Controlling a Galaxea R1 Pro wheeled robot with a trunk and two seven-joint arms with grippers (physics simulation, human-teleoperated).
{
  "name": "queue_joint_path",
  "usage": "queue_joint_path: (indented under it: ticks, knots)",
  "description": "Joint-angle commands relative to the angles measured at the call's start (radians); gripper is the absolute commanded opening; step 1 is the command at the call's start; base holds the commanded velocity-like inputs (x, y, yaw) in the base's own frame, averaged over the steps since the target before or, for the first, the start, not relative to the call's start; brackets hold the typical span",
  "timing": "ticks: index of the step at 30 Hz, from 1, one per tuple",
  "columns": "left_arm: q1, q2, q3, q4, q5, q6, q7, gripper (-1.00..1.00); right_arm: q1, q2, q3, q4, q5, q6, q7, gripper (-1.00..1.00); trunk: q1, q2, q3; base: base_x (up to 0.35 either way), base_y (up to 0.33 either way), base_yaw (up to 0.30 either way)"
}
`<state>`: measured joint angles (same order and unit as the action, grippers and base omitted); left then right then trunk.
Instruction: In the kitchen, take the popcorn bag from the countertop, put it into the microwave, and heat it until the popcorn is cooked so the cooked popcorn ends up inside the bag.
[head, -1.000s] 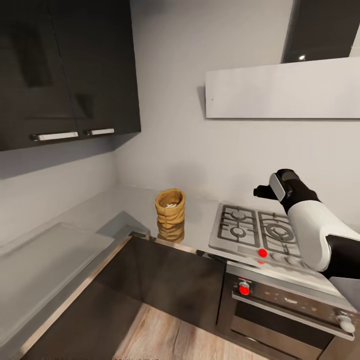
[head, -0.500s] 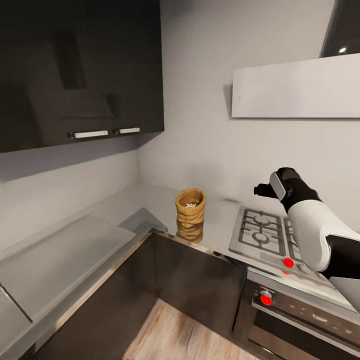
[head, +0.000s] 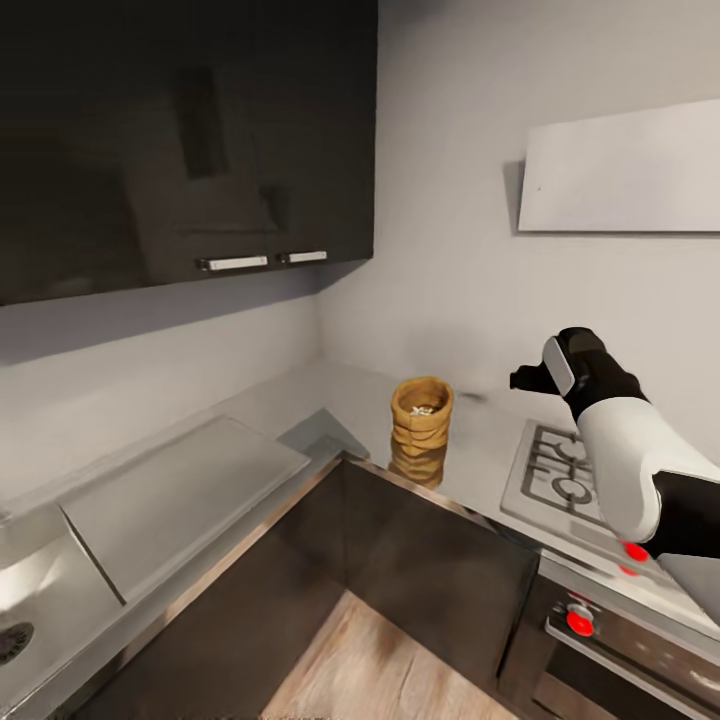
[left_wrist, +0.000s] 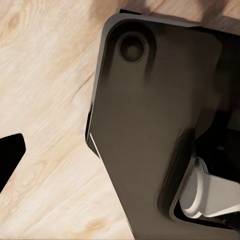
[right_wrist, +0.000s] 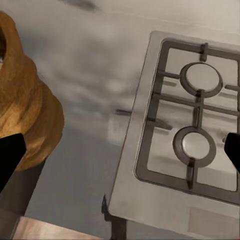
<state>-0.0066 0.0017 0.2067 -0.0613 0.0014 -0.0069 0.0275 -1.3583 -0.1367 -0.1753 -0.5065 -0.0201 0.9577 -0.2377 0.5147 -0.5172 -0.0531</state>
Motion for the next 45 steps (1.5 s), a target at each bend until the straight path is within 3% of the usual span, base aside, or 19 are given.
queue_joint_path:
  ticks: [1, 34, 37, 38, 39, 41, 45]
  knots:
    - [-0.001, 0.0, 0.003, 0.0, 0.0, -0.001, 0.001, 1.0, -0.001, 0.0, -0.003, -0.001, -0.003, 0.004, -0.004, 1.0, 0.0, -0.002, -0.003, 0.0, 0.0, 0.27]
    - [-0.001, 0.0, 0.0, 0.0, 0.0, -0.001, 0.0, 1.0, -0.001, 0.0, 0.002, 0.002, -0.001, 0.004, -0.007, 1.0, 0.0, -0.002, -0.025, 0.0, -0.001, 0.249]
    - [-0.001, 0.0, 0.0, 0.0, 0.0, -0.001, 0.0, 1.0, -0.001, 0.0, 0.003, 0.007, 0.0, 0.005, -0.082, 1.0, 0.0, -0.002, -0.025, 0.077, -0.087, 0.013]
    - [-0.001, 0.0, 0.0, 0.0, 0.0, -0.001, 0.0, 1.0, -0.001, 0.0, 0.002, 0.008, 0.0, 0.005, -0.125, 1.0, 0.0, -0.002, -0.025, 0.132, -0.144, 0.005]
    - [-0.001, 0.0, 0.0, 0.0, 0.0, -0.001, 0.0, 1.0, -0.001, 0.0, 0.0, 0.015, -0.001, 0.003, -0.218, 1.0, 0.0, -0.002, -0.025, 0.192, -0.197, 0.002]
    - [-0.001, 0.0, 0.0, 0.0, -0.001, -0.001, 0.0, 1.0, -0.001, 0.0, -0.009, 0.027, -0.002, 0.001, -0.284, 1.0, 0.0, -0.002, -0.025, 0.211, -0.208, 0.001]
    - [-0.001, 0.0, 0.0, 0.0, -0.001, -0.001, 0.0, 1.0, -0.001, 0.0, -0.105, 0.05, -0.002, 0.001, -0.341, 1.0, 0.0, -0.002, -0.025, 0.069, -0.061, 0.0]
